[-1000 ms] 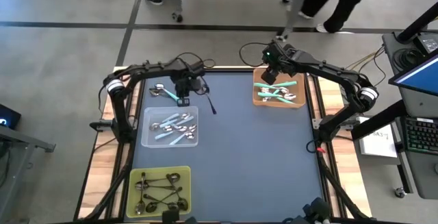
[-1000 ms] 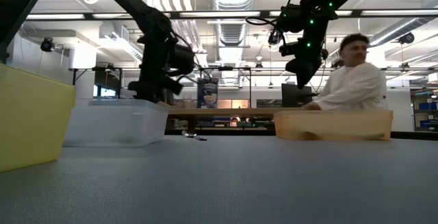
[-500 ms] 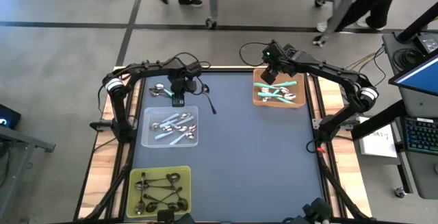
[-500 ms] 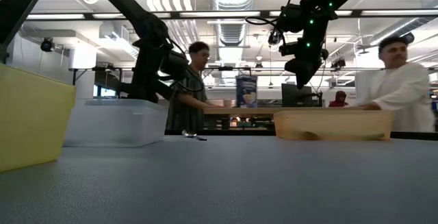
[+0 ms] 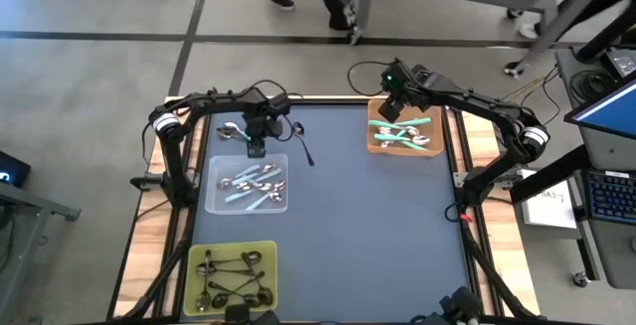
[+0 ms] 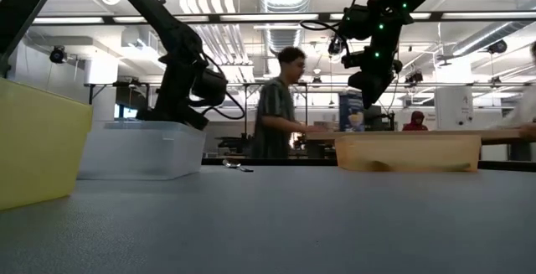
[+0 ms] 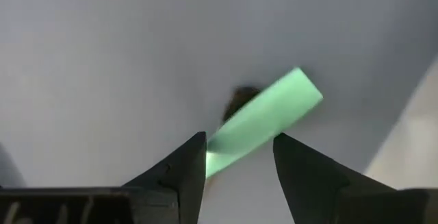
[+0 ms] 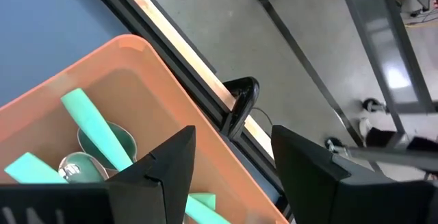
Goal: Sort silverware by color (type)
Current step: Put the green spoon into the orange bin
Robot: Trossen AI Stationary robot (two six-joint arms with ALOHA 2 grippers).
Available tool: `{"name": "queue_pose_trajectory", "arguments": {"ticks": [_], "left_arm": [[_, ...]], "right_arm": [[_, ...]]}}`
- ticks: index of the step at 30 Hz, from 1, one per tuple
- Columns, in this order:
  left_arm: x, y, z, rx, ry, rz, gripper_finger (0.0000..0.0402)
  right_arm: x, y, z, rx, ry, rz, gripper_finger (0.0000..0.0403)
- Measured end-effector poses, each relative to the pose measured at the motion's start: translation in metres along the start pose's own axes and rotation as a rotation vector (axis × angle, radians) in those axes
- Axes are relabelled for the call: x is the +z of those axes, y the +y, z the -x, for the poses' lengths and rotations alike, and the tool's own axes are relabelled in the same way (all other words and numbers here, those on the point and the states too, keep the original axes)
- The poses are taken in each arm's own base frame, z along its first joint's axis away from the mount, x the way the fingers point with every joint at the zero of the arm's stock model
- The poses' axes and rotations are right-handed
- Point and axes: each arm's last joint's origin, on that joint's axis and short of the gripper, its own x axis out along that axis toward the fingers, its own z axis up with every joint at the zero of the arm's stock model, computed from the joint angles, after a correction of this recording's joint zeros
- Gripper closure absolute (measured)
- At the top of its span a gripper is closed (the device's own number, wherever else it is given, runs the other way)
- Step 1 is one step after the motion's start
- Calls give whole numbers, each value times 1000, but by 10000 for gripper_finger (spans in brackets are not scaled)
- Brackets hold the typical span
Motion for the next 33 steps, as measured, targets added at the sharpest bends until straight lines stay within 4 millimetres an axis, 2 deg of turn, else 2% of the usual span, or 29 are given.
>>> {"name": "queue_pose_trajectory", "arguments": {"ticks": [12,26,33], "left_arm": [[3,5,-1,27,-47,29,255],[6,6,-2,35,-82,163,361],[14,16,12,62,-152,218,401]], "right_arm": [[0,0,0,0,-1,1,218],[0,0,0,0,0,2,218],[0,0,0,1,0,-10,218]]}}
